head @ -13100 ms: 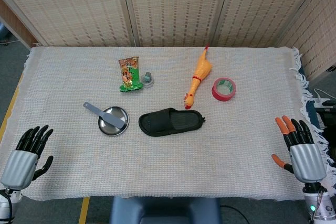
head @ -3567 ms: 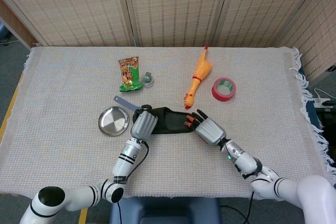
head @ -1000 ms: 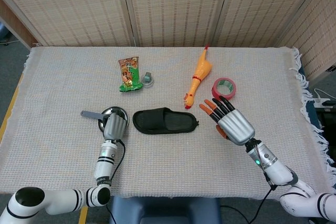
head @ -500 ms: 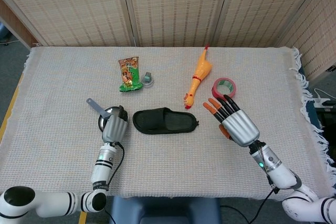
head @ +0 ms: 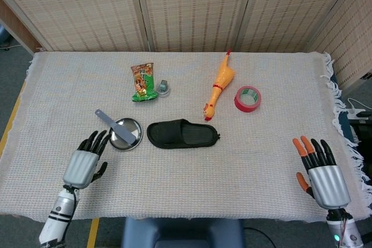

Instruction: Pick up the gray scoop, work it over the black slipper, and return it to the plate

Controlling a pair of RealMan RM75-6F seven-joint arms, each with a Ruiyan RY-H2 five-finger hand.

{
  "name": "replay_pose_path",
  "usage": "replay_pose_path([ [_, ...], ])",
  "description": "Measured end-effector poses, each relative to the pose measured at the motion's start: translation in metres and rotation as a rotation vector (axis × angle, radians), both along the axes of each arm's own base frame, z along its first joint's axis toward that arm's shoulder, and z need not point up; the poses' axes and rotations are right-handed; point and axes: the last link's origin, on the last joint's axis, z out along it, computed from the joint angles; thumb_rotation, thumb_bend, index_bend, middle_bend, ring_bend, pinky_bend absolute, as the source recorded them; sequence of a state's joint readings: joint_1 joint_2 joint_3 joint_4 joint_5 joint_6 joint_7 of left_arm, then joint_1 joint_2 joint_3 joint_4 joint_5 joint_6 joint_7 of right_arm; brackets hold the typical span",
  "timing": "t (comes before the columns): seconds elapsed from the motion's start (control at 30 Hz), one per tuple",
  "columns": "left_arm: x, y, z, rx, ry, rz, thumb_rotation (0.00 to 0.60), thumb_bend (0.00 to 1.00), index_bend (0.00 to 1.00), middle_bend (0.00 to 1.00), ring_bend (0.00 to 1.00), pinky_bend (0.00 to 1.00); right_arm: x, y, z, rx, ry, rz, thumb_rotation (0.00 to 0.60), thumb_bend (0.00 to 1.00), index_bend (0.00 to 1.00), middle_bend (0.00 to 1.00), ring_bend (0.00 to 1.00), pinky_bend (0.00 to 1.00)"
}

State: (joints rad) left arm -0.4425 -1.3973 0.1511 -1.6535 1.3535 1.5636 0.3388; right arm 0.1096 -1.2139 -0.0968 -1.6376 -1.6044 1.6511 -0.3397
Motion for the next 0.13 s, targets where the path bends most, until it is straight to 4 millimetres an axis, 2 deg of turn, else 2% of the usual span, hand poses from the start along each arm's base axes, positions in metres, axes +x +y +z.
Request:
replay_pose_path([
  [0.07, -0.019, -0.018, 0.017, 0.02, -0.079, 0.01, 0.6, 0.39, 0.03, 0.0, 0.0, 0.15, 0.003, 0.003, -0.002, -0.004, 0.008, 0.017, 0.6, 0.26, 0.0, 0.0, 0.0, 0.0],
  [0.13, -0.03, -0.035, 0.03, 0.034, -0.159, -0.002, 0.6, 0.39, 0.03, 0.0, 0.0, 0.15, 0.005, 0.005, -0.002, -0.021, 0.012, 0.029, 0.6, 0.26, 0.0, 0.0, 0.0, 0.0],
])
